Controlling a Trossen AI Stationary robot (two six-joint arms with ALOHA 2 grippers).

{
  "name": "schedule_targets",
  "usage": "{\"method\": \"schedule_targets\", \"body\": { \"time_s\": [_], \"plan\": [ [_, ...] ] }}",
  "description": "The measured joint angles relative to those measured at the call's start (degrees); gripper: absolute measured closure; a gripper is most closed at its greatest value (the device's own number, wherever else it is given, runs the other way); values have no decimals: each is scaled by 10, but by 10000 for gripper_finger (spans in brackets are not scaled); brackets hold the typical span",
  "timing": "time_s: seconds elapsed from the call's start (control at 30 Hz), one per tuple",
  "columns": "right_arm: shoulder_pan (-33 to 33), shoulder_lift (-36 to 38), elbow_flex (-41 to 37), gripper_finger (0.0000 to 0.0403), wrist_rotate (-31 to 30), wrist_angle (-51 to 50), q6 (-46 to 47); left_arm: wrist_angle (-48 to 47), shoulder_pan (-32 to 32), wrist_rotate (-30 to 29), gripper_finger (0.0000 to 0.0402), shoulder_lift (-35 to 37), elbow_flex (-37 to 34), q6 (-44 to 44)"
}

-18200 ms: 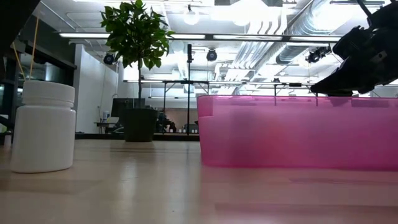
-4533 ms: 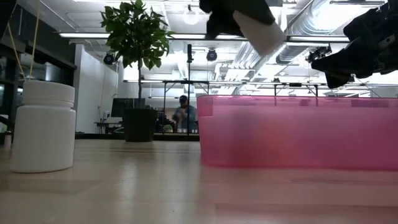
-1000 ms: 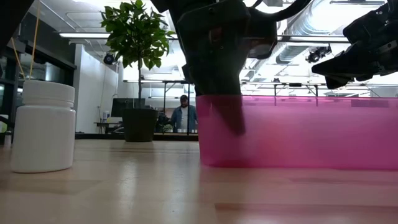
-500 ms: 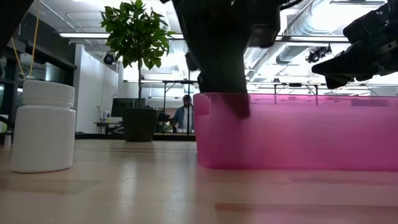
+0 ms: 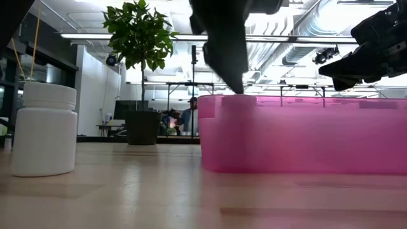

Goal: Pick and place pill bottles into a basket
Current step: Put the white pill bottle into the pink bin

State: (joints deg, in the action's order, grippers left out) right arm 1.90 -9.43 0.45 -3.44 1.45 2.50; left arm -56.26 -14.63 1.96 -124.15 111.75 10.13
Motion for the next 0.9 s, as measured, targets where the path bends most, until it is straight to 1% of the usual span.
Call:
{"method": "schedule_targets", "body": {
  "time_s": [0.17,0.33,0.53,0.7,0.8,0.9],
  "plan": [
    [0,0,0,396,0,0,0,-17,-1,0,48,0,24,2],
    [0,0,0,396,0,0,0,-59,-1,19,48,0,37,6],
    [0,0,0,396,0,0,0,-116,-4,38,48,0,39,12],
    [0,0,0,396,0,0,0,-138,-13,53,48,0,39,25],
    [0,0,0,396,0,0,0,-161,-17,59,48,0,39,43],
    [0,0,0,396,0,0,0,-190,-20,79,48,0,39,65]
  ]
}}
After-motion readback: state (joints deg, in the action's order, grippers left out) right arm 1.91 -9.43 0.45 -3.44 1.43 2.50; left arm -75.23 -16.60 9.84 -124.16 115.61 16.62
